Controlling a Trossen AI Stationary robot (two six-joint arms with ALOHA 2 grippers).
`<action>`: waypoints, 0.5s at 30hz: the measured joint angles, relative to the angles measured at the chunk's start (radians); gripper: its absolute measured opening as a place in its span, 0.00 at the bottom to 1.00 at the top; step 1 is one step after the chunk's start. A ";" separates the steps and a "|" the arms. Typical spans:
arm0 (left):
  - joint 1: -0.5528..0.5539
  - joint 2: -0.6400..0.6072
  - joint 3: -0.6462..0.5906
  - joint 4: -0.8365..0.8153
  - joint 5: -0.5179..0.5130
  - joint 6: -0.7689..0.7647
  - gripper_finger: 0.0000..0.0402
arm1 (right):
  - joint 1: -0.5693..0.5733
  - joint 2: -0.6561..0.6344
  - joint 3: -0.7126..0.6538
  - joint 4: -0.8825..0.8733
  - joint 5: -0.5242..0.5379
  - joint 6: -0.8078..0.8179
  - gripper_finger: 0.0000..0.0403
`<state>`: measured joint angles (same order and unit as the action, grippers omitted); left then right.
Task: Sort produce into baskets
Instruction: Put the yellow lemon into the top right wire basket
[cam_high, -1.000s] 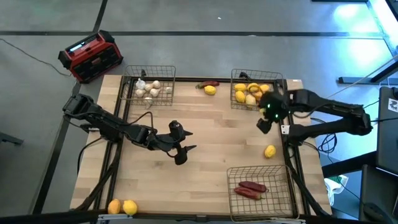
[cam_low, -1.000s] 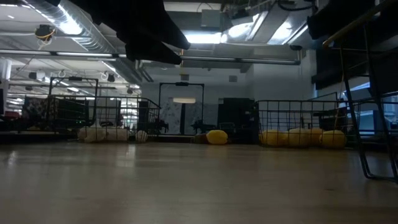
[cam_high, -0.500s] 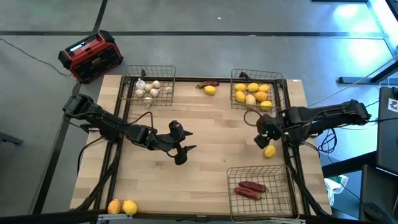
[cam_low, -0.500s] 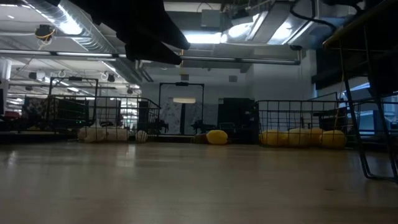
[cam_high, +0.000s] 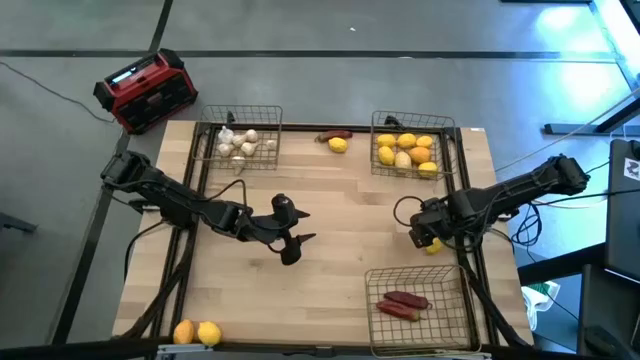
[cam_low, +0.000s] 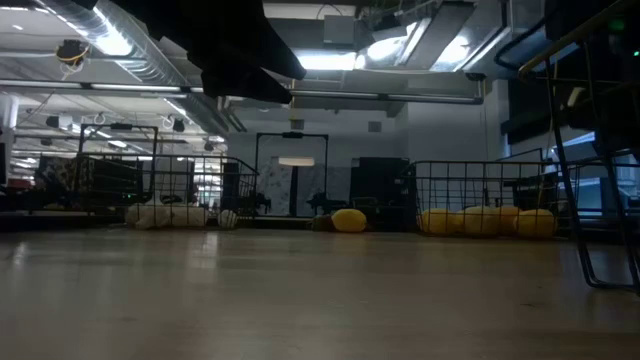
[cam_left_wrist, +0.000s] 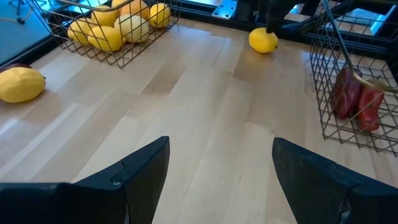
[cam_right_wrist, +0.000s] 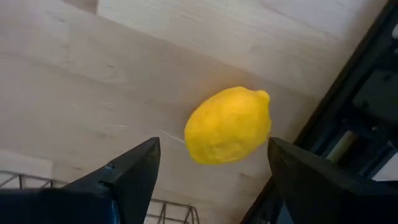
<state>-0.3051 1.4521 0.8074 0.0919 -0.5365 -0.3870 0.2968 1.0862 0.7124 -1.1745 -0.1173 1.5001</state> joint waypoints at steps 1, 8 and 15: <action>0.000 0.000 0.000 0.001 0.000 0.002 0.70 | -0.001 0.011 -0.006 0.008 -0.002 0.012 0.74; -0.003 0.010 0.000 -0.005 0.000 0.001 0.70 | -0.001 0.101 -0.042 0.037 -0.075 0.005 0.74; -0.003 0.075 0.000 0.003 0.000 -0.014 0.70 | -0.001 0.150 -0.041 0.057 -0.077 -0.021 0.74</action>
<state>-0.3080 1.5266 0.8074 0.0945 -0.5365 -0.4014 0.2955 1.2360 0.6712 -1.1176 -0.1944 1.4793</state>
